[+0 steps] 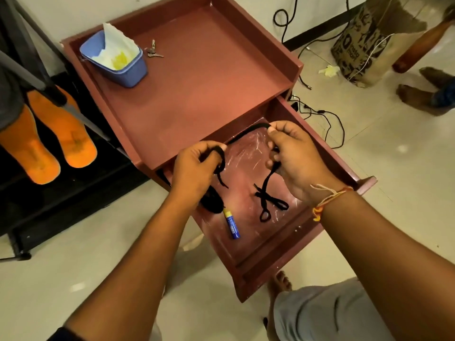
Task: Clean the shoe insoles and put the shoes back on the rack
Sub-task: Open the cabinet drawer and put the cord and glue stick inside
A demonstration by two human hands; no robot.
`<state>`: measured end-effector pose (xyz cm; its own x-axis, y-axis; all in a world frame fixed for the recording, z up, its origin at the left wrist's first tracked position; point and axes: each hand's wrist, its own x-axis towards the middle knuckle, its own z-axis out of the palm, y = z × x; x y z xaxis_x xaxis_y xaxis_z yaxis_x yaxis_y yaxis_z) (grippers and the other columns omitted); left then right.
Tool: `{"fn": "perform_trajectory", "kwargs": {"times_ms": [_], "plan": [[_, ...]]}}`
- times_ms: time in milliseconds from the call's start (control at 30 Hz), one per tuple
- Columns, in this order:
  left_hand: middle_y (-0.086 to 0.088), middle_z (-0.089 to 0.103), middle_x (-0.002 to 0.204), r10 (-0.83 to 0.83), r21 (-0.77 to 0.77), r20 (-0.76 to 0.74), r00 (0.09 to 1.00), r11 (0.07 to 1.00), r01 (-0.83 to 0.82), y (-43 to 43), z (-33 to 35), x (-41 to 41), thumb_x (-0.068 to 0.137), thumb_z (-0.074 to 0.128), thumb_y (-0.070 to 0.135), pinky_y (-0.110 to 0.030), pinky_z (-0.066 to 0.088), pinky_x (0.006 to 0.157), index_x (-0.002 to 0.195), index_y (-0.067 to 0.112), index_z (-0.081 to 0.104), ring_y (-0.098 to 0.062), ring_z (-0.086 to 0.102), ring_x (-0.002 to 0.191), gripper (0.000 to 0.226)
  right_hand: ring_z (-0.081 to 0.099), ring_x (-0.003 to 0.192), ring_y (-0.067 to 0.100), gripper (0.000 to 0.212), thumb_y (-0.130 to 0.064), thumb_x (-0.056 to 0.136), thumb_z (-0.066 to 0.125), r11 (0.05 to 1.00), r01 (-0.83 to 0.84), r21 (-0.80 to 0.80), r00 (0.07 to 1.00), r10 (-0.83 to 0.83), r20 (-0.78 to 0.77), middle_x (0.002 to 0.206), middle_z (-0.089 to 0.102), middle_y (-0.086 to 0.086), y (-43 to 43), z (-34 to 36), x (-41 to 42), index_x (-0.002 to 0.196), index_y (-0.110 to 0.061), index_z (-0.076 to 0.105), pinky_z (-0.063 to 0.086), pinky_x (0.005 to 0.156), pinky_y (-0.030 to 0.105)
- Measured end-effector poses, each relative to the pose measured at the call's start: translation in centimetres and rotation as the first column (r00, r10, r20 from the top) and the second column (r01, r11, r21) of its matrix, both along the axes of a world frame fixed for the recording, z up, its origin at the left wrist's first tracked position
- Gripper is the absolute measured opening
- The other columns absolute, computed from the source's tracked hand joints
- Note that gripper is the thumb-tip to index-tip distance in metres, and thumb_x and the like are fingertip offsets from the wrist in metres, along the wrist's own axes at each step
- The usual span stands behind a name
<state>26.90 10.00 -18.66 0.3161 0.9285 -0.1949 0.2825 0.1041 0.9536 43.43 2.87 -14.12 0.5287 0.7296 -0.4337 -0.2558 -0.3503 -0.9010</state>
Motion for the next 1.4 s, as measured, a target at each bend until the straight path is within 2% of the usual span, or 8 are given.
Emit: {"fn": "perform_trajectory", "kwargs": {"times_ms": [100, 200, 400, 533, 667, 833, 1167, 1400], "plan": [[0.002, 0.071, 0.089, 0.044, -0.035, 0.017, 0.999, 0.998, -0.044, -0.1, 0.2, 0.5, 0.101, 0.060, 0.037, -0.027, 0.051, 0.073, 0.090, 0.035, 0.076, -0.012, 0.062, 0.077, 0.019, 0.032, 0.048, 0.007, 0.013, -0.014, 0.099, 0.051, 0.999, 0.045, 0.002, 0.992, -0.044, -0.116, 0.063, 0.047, -0.004, 0.2, 0.0, 0.6, 0.092, -0.021, 0.059, 0.025, 0.046, 0.022], [0.001, 0.070, 0.083, 0.066, -0.098, 0.068, 0.995, 0.993, -0.059, -0.3, 0.6, 1.1, 0.101, 0.057, 0.044, -0.034, 0.053, 0.070, 0.094, 0.028, 0.078, -0.017, 0.062, 0.074, 0.028, 0.055, 0.060, 0.007, 0.010, -0.017, 0.100, 0.054, 0.998, -0.019, -0.058, 0.993, 0.025, 0.112, 0.078, 0.063, -0.004, 0.2, -0.3, 1.1, 0.106, -0.018, 0.062, 0.046, 0.058, 0.022], [-0.016, 0.071, 0.081, -0.016, -0.056, 0.052, 0.999, 0.998, 0.019, -0.9, 0.8, 2.0, 0.091, 0.075, 0.032, -0.026, 0.051, 0.062, 0.081, 0.015, 0.078, -0.018, 0.060, 0.066, 0.020, 0.035, 0.139, 0.017, 0.033, -0.050, 0.092, 0.061, 0.919, -0.250, -0.303, 0.636, 0.392, 0.665, 0.143, 0.048, -0.005, -0.5, -1.8, 1.1, 0.123, -0.042, 0.057, 0.034, 0.111, 0.043], [0.001, 0.075, 0.077, 0.006, -0.078, -0.044, 0.999, 0.997, -0.009, -0.9, 0.2, 2.1, 0.089, 0.077, 0.027, -0.025, 0.056, 0.063, 0.087, 0.026, 0.079, -0.011, 0.069, 0.070, 0.003, 0.049, 0.132, 0.022, 0.029, -0.048, 0.092, 0.062, 0.886, -0.292, -0.360, 0.530, 0.463, 0.711, 0.135, 0.059, 0.002, -0.6, -1.6, 0.7, 0.118, -0.035, 0.065, 0.046, 0.104, 0.047], [-0.008, 0.073, 0.083, 0.036, -0.216, -0.100, 0.994, 0.975, -0.057, -0.9, -0.3, 2.1, 0.091, 0.072, 0.015, -0.023, 0.051, 0.054, 0.104, 0.021, 0.070, -0.016, 0.070, 0.067, 0.014, 0.071, 0.074, 0.011, 0.038, -0.052, 0.095, 0.056, 0.828, -0.456, -0.327, 0.661, 0.561, 0.498, 0.080, 0.074, -0.003, -0.8, -0.8, 0.4, 0.089, -0.017, 0.069, 0.061, 0.072, 0.039], [-0.013, 0.072, 0.098, 0.096, -0.319, -0.075, 0.993, 0.941, -0.115, -1.4, -0.5, 2.7, 0.090, 0.068, 0.009, -0.032, 0.061, 0.061, 0.114, 0.018, 0.062, -0.019, 0.073, 0.078, 0.026, 0.074, 0.079, 0.015, 0.038, -0.042, 0.082, 0.075, 0.736, -0.605, -0.303, 0.747, 0.657, 0.104, 0.087, 0.075, 0.008, -0.9, -1.7, -0.7, 0.106, -0.015, 0.063, 0.063, 0.071, 0.033], [-0.005, 0.070, 0.082, 0.233, -0.571, 0.118, 0.965, 0.811, -0.126, -0.9, 0.1, 2.4, 0.093, 0.065, 0.006, -0.025, 0.056, 0.061, 0.107, 0.015, 0.059, -0.010, 0.066, 0.059, 0.018, 0.063, 0.064, 0.005, 0.014, -0.017, 0.102, 0.053, 0.609, -0.695, -0.382, 0.636, 0.769, 0.066, 0.078, 0.073, -0.002, -0.7, -1.9, 0.2, 0.108, -0.010, 0.064, 0.046, 0.053, 0.019], [-0.009, 0.077, 0.099, 0.057, -0.470, 0.229, 0.972, 0.881, 0.059, -1.4, 0.7, 2.7, 0.095, 0.069, 0.019, -0.025, 0.057, 0.072, 0.105, 0.011, 0.071, -0.019, 0.072, 0.086, 0.013, 0.069, 0.084, 0.018, 0.021, -0.015, 0.096, 0.058, 0.698, -0.660, -0.279, 0.738, 0.671, -0.066, 0.092, 0.073, 0.011, -0.8, -1.8, 0.0, 0.108, 0.001, 0.066, 0.056, 0.088, 0.038]]}}
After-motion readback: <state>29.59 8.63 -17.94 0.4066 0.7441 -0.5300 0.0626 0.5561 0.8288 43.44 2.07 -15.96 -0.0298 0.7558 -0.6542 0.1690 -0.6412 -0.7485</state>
